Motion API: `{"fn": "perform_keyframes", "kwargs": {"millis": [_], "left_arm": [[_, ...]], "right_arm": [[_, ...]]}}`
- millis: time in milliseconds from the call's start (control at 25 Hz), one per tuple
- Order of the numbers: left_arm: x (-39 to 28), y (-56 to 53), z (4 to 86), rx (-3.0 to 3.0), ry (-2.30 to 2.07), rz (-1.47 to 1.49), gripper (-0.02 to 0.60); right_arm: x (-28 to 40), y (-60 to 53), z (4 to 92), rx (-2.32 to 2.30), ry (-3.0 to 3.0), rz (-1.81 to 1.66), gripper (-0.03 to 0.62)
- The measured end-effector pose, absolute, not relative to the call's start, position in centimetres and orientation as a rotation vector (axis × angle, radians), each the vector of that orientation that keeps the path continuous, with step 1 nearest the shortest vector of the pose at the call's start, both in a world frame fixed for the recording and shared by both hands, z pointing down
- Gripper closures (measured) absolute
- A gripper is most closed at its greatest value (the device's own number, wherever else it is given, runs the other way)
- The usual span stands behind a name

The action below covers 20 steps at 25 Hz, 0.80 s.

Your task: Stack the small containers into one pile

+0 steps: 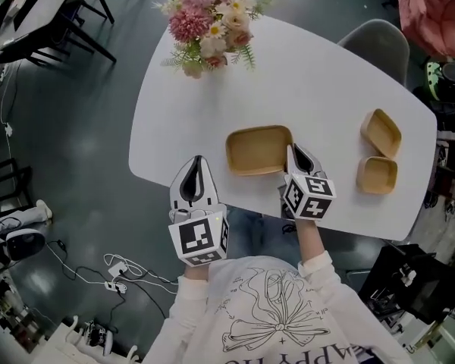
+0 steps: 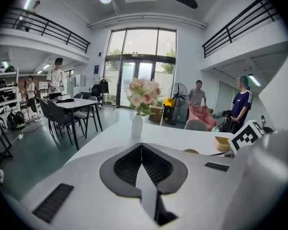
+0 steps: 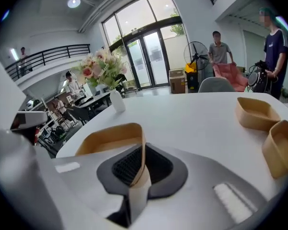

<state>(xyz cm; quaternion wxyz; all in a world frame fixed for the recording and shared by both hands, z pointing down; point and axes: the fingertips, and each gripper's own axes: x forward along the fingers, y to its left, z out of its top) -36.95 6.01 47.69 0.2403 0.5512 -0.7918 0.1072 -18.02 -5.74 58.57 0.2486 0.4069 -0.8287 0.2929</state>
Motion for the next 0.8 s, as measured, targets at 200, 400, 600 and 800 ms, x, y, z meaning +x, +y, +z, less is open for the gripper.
{"fn": "perform_keyframes", "kwargs": {"millis": [200,400,600,800], "left_arm": [[-34.3,2.9,45.4,1.645,-2.121,0.268,0.575],[-29.7,-0.6,43.1,1.784,-2.060,0.250,0.575],[-22.7,-4.3,41.0,1.918,-1.987,0.240,0.574],[-15.8,-7.0,40.1,1.979,-1.942,0.229,0.575]], "right_arm": [[-14.1,-7.8,54.5,1.268,-2.284,0.802,0.568],[-7.1,-9.5,50.9,1.456,-2.265,0.795,0.568],[1.8,-10.7,48.6,1.629,-2.214,0.787,0.568],[10.3,-11.4,47.6,1.728,-2.172,0.799,0.568]]}}
